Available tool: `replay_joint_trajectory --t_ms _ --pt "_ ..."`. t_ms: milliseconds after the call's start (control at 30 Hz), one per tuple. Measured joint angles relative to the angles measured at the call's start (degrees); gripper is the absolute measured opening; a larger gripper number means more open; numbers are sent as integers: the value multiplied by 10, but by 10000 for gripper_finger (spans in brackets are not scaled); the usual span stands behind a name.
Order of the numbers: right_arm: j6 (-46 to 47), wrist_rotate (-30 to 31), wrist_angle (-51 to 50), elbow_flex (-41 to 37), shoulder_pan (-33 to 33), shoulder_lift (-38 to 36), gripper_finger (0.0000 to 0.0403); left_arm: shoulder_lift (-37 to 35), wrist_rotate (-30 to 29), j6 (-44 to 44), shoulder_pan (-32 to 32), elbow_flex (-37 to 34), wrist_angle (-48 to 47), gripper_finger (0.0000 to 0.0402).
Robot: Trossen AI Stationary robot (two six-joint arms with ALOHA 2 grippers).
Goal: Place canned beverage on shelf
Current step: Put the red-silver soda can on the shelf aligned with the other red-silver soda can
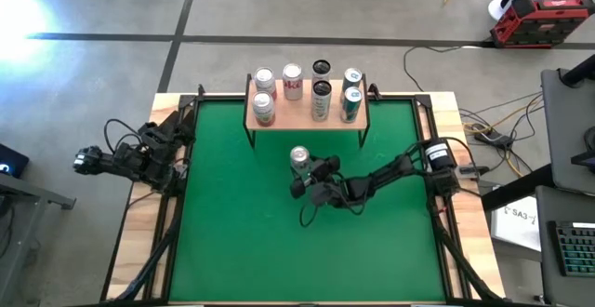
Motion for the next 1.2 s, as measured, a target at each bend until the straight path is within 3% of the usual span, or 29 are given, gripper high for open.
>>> replay_joint_trajectory --t_ms 333,567,900,1200 --pt "-2 2 1 51 -28 51 368 0 0 0 0 0 0 380" --pt "-2 46 1 116 -31 117 363 0 0 0 0 0 -4 380" --pt "41 106 -3 123 -9 126 295 0 0 0 0 0 -6 380" --pt "55 154 -3 135 -7 126 295 0 0 0 0 0 -6 380"
